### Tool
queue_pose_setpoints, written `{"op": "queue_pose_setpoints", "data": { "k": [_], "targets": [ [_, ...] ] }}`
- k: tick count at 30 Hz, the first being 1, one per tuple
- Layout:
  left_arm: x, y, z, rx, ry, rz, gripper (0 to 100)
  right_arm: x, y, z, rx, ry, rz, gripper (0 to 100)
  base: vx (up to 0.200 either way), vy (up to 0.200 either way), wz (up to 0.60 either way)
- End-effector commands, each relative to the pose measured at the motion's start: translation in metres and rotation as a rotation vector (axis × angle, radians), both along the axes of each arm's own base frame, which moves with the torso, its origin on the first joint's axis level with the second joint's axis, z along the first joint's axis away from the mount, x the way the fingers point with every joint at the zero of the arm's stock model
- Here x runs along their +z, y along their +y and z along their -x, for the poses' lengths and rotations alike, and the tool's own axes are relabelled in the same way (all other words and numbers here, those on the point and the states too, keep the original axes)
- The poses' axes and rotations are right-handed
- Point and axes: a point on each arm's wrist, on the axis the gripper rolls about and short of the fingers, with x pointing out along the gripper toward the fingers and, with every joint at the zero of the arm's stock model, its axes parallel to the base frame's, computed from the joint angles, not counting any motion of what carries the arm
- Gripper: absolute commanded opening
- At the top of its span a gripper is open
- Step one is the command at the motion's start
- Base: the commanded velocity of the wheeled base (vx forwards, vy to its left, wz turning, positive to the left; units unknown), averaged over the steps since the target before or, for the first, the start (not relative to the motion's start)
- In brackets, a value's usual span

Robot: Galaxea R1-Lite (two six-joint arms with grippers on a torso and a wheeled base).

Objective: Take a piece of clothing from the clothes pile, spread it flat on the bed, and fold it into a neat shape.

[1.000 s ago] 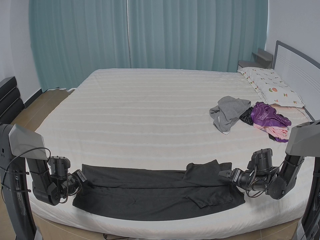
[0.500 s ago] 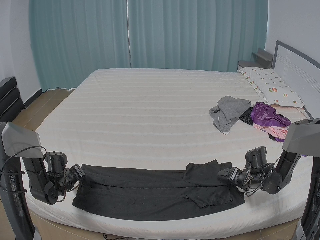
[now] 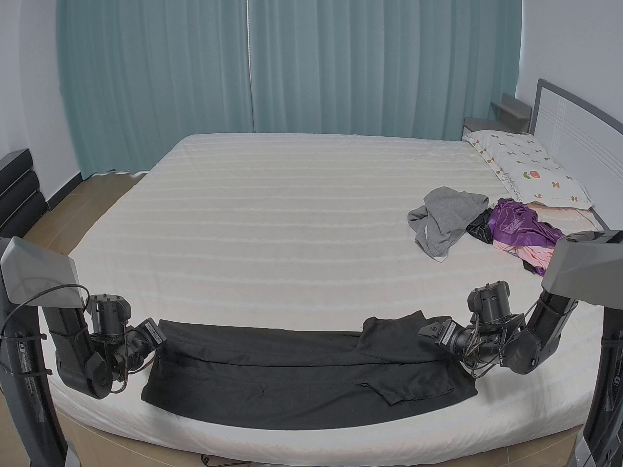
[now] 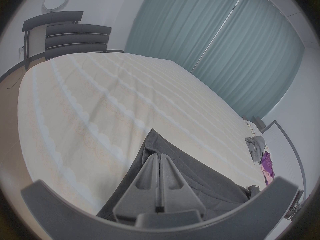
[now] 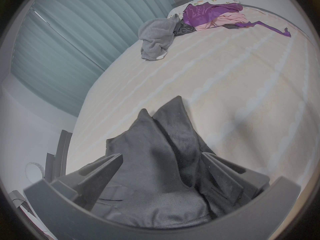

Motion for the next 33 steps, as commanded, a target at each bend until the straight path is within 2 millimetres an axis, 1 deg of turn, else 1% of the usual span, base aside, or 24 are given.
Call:
{"op": "queue_pose_setpoints", "data": {
  "k": [1, 9, 10, 19, 26, 30, 31, 33],
  "targets": [
    [0.000, 0.000, 0.000, -0.001, 0.000, 0.001, 0, -0.004, 0.000, 0.002, -0.003, 0.030, 0.016, 100, 0.000, 0.000, 0.00],
    [0.000, 0.000, 0.000, -0.001, 0.000, -0.002, 0, -0.005, 0.001, 0.001, -0.004, 0.040, 0.022, 100, 0.000, 0.000, 0.00],
    [0.000, 0.000, 0.000, 0.000, 0.000, -0.002, 0, -0.005, 0.001, 0.000, -0.005, 0.039, 0.020, 0, 0.000, 0.000, 0.00],
    [0.000, 0.000, 0.000, 0.000, 0.000, -0.002, 0, -0.003, 0.001, 0.000, -0.010, 0.035, 0.027, 0, 0.000, 0.000, 0.00],
    [0.001, 0.000, 0.000, 0.000, -0.003, -0.002, 0, 0.003, 0.000, 0.000, -0.014, 0.022, 0.022, 0, 0.000, 0.000, 0.00],
    [0.004, 0.000, -0.002, -0.005, -0.018, -0.009, 0, 0.014, -0.003, -0.005, -0.027, -0.019, 0.006, 0, 0.000, 0.000, 0.00],
    [0.004, 0.000, -0.002, -0.005, -0.018, -0.009, 0, 0.014, -0.003, -0.005, -0.027, -0.019, 0.006, 0, 0.000, 0.000, 0.00],
    [0.010, 0.001, -0.008, -0.021, -0.054, -0.036, 0, 0.021, -0.004, -0.018, -0.040, -0.062, -0.006, 0, 0.000, 0.000, 0.00]
  ]
}}
